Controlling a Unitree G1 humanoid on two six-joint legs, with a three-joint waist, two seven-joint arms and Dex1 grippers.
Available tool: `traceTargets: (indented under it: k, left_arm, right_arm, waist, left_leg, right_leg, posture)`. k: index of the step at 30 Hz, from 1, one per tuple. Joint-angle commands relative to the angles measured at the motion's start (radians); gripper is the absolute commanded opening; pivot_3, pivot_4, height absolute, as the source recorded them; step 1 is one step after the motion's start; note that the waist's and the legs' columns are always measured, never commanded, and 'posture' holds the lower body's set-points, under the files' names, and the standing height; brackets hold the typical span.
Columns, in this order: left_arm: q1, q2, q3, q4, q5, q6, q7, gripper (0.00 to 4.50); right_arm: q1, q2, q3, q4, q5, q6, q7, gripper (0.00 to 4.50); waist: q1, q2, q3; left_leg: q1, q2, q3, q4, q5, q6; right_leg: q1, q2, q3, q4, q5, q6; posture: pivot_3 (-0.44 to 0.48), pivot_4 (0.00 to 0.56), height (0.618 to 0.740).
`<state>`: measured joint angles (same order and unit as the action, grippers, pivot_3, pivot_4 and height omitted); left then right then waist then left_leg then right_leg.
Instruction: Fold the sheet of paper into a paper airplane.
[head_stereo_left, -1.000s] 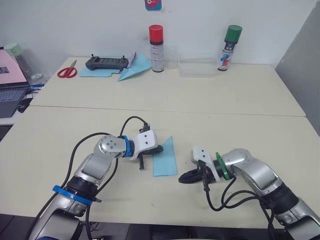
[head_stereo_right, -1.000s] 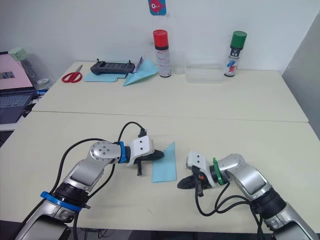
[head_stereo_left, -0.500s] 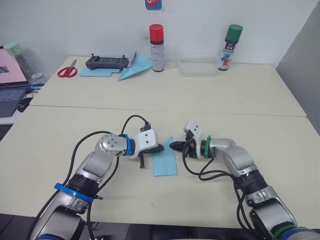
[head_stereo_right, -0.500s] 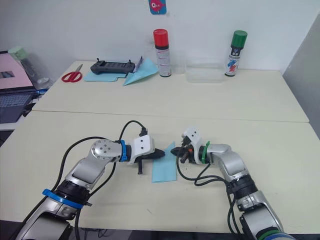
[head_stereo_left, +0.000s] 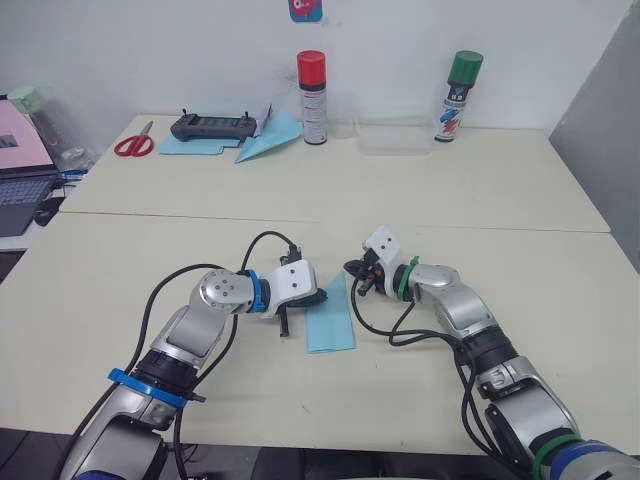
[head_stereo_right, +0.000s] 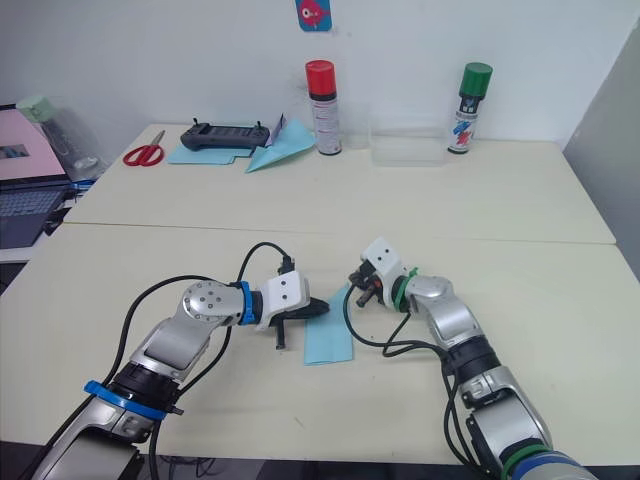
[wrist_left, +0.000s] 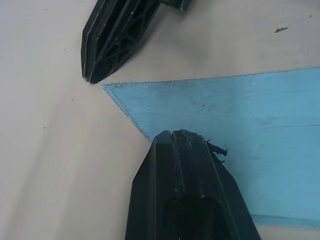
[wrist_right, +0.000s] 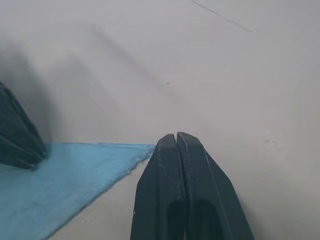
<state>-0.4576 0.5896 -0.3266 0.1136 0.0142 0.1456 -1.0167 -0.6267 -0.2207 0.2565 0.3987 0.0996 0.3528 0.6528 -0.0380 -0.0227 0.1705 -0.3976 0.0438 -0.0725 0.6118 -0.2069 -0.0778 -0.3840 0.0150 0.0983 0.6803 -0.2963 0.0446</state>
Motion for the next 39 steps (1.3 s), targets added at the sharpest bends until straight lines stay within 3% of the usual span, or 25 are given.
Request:
traceTargets:
  k: [1, 7, 10, 14, 18, 22, 25, 34, 39]
  left_arm:
    - [0.031, -0.003, -0.019, 0.030, 0.014, 0.048, -0.009, 0.00]
    - [-0.019, -0.050, 0.108, -0.028, -0.152, 0.208, -0.016, 0.00]
    - [-0.063, -0.022, 0.165, -0.041, -0.224, 0.277, -0.058, 0.00]
    - [-0.102, 0.063, 0.174, 0.001, -0.224, 0.216, -0.146, 1.06]
    - [-0.160, 0.125, 0.134, 0.155, -0.137, -0.054, -0.229, 2.30]
    - [-0.218, 0.119, 0.086, 0.308, -0.068, -0.357, -0.301, 3.51]
    - [-0.267, 0.086, 0.068, 0.405, -0.049, -0.499, -0.330, 4.42]
    - [-0.344, 0.006, 0.038, 0.581, -0.023, -0.776, -0.377, 4.50]
    - [-0.374, -0.030, 0.008, 0.656, 0.008, -0.889, -0.381, 4.50]
  right_arm:
    - [0.018, -0.031, -0.071, -0.024, 0.011, -0.014, -0.018, 0.03]
    - [0.082, -0.082, -0.093, -0.241, 0.107, 0.060, 0.113, 0.03]
    - [0.115, -0.116, -0.080, -0.329, 0.122, 0.103, 0.150, 0.03]
    - [0.143, -0.139, -0.081, -0.396, 0.134, 0.146, 0.156, 0.00]
    - [0.183, -0.179, -0.089, -0.483, 0.177, 0.207, 0.193, 0.00]
    - [0.214, -0.229, -0.098, -0.563, 0.236, 0.280, 0.239, 0.00]
    - [0.230, -0.260, -0.111, -0.622, 0.304, 0.355, 0.270, 0.62]
    - [0.281, -0.321, -0.122, -0.781, 0.377, 0.432, 0.241, 3.73]
    - [0.299, -0.332, -0.125, -0.807, 0.385, 0.441, 0.222, 3.73]
  waist:
    - [0.001, 0.000, 0.000]
    - [0.000, 0.001, 0.003]
    - [-0.008, -0.001, 0.008]
    - [-0.020, -0.001, 0.010]
    - [-0.020, 0.000, 0.012]
    - [-0.018, 0.000, 0.013]
    - [-0.016, -0.001, 0.013]
    - [-0.020, -0.001, 0.014]
    - [-0.019, -0.001, 0.014]
  left_leg:
    - [0.000, 0.000, 0.000, 0.000, 0.000, 0.000]
    - [-0.003, 0.000, 0.000, 0.000, 0.000, 0.000]
    - [-0.004, 0.001, -0.001, -0.001, 0.000, 0.000]
    - [-0.005, 0.001, -0.001, -0.002, 0.000, 0.000]
    - [-0.005, 0.001, -0.001, -0.003, 0.000, 0.000]
    - [-0.005, 0.001, -0.001, -0.003, 0.000, 0.000]
    - [-0.006, 0.001, -0.001, -0.003, 0.000, 0.000]
    - [-0.008, 0.001, -0.001, -0.002, 0.000, 0.000]
    - [-0.008, 0.001, -0.001, -0.002, 0.000, 0.000]
  right_leg:
    - [0.000, 0.000, 0.000, 0.000, 0.000, 0.000]
    - [-0.003, 0.000, 0.000, 0.000, 0.000, 0.000]
    - [-0.005, 0.001, -0.001, 0.000, 0.000, 0.000]
    - [-0.005, 0.001, -0.001, 0.000, 0.000, -0.001]
    - [-0.006, 0.001, -0.001, 0.000, -0.001, -0.002]
    - [-0.006, 0.001, -0.001, -0.001, -0.001, -0.002]
    - [-0.006, 0.001, -0.001, -0.002, -0.001, -0.002]
    - [-0.007, 0.001, -0.002, -0.001, -0.001, -0.002]
    - [-0.007, 0.001, -0.002, -0.001, -0.001, -0.002]
  posture:
    - [0.000, 0.150, 0.740]
    - [0.000, 0.150, 0.740]
    - [0.000, 0.150, 0.740]
    - [0.000, 0.150, 0.740]
    - [0.000, 0.150, 0.740]
    - [0.000, 0.150, 0.740]
    - [0.000, 0.150, 0.740]
    - [0.000, 0.150, 0.740]
    - [0.000, 0.150, 0.740]
